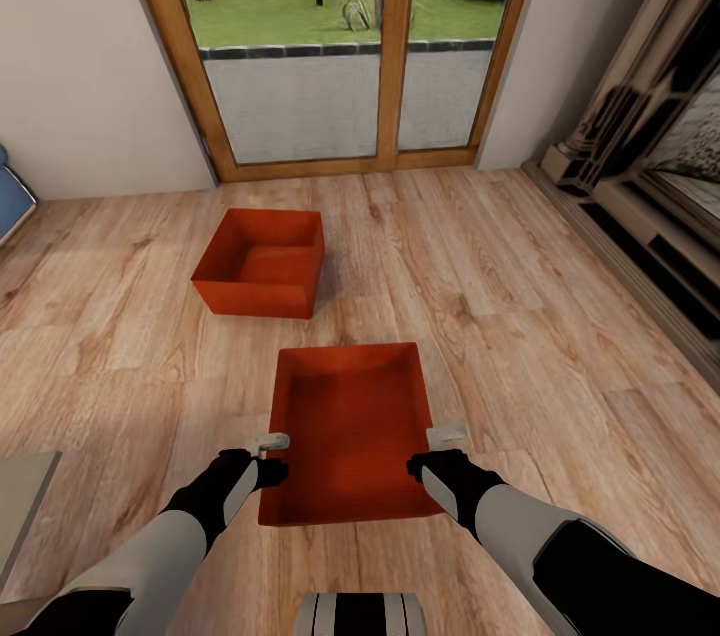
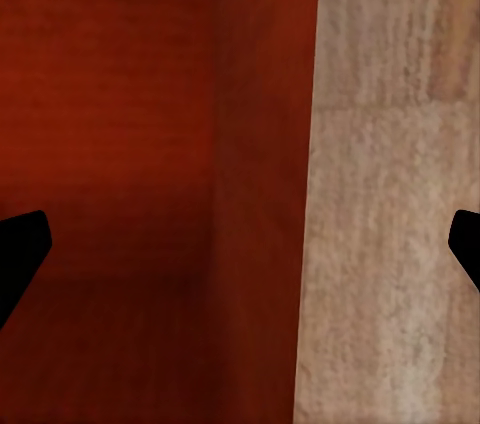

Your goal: Move the two storage containers from the living room to the garage. In the garage, place one container on the floor and stack the other container on top of it (either order is fine).

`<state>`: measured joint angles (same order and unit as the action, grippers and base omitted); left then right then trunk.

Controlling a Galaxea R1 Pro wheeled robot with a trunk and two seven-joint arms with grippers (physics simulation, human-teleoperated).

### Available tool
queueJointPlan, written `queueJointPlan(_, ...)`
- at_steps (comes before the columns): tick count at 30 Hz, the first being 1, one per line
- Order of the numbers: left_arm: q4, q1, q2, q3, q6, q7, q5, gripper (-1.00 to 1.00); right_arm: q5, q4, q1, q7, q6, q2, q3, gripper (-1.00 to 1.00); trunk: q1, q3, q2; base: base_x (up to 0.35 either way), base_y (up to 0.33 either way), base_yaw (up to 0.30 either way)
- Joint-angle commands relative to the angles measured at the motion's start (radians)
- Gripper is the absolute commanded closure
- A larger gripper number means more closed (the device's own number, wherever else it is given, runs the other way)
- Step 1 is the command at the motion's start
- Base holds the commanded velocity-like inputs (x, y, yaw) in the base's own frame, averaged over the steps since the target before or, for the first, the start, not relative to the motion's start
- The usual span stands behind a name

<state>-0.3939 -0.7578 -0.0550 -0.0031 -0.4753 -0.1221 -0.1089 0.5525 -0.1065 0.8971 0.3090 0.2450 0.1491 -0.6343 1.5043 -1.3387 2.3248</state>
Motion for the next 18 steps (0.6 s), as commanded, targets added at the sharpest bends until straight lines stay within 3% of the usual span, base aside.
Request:
queueJointPlan(1,-0.002,0.0,0.0,0.0,-0.005,-0.007,-0.011,-1.0,0.006,-0.002,0.0,0.005,0.007,0.0,-0.008,-1.0,0.0,-0.001,0.0,0.0,0.0,0.0)
queueJointPlan(18,-0.003,0.0,0.0,0.0,-0.005,-0.006,-0.011,-1.0,0.006,-0.002,0.0,0.005,0.007,-0.001,-0.008,-1.0,0.015,-0.013,0.028,0.0,0.0,0.0)
